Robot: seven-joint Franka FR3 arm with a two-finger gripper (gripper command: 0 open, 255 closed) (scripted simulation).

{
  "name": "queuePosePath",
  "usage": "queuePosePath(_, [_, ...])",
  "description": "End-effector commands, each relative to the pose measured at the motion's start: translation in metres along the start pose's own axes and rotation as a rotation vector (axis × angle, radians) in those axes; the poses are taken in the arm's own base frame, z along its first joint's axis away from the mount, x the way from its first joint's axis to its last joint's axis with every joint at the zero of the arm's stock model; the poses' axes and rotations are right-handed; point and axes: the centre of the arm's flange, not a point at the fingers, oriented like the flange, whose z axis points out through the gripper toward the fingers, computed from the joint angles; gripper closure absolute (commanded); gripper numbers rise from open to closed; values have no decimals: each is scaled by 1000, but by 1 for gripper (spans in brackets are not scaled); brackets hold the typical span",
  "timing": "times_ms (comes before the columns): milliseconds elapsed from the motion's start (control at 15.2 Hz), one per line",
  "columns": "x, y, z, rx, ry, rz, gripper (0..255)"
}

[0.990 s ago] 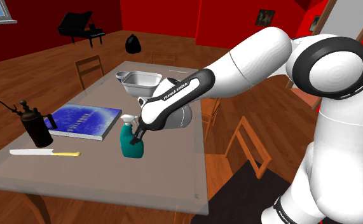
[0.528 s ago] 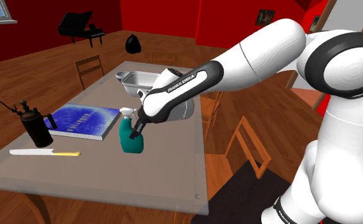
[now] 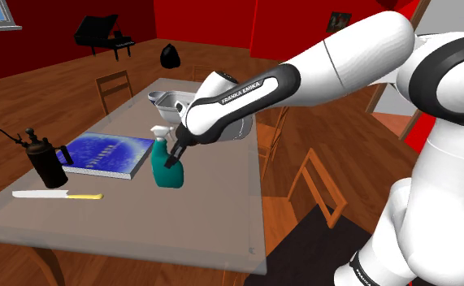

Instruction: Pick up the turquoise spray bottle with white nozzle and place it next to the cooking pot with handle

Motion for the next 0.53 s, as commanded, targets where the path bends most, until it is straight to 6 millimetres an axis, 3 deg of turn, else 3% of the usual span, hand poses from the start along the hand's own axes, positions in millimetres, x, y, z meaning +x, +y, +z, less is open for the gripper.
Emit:
queuePosePath(0, [6, 1, -9, 0, 0, 0, 255])
queuePosePath(462, [24, 0, -42, 0, 0, 0, 255])
